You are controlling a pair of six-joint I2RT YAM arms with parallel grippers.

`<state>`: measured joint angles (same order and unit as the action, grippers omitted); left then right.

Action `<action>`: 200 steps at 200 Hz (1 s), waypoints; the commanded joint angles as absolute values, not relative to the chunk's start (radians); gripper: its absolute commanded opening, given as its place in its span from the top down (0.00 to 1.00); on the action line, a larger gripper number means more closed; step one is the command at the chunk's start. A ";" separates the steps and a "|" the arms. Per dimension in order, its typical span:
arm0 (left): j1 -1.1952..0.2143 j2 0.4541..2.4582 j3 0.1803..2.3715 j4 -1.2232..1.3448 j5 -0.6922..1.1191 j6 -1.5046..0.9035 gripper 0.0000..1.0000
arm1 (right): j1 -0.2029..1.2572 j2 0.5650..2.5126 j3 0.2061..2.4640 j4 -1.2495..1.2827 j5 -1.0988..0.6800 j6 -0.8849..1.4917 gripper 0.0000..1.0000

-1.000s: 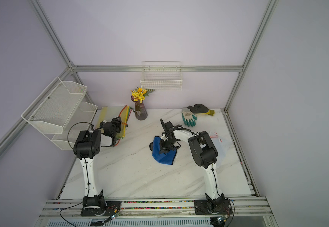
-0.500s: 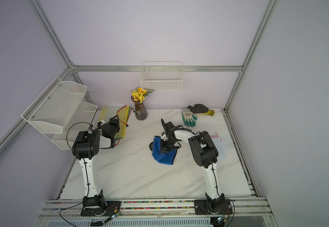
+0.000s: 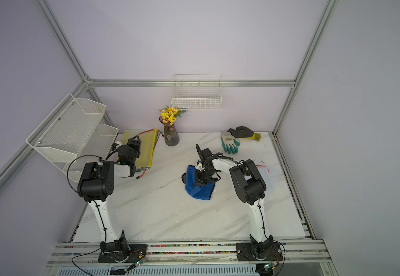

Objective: Wipe the document bag
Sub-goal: Move the document bag to the center of the board.

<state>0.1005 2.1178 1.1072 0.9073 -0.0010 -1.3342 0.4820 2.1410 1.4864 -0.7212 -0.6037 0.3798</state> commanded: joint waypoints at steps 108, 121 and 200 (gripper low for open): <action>0.132 2.228 1.184 0.872 -0.006 -1.263 0.76 | 0.476 2.168 1.420 -0.744 -0.479 0.376 1.00; 0.131 2.230 1.192 0.879 0.015 -1.270 0.92 | 0.476 2.163 1.420 -0.746 -0.479 0.376 1.00; 0.046 1.876 1.187 0.515 0.210 -1.145 1.00 | 0.458 2.044 1.452 -0.779 -0.407 0.398 1.00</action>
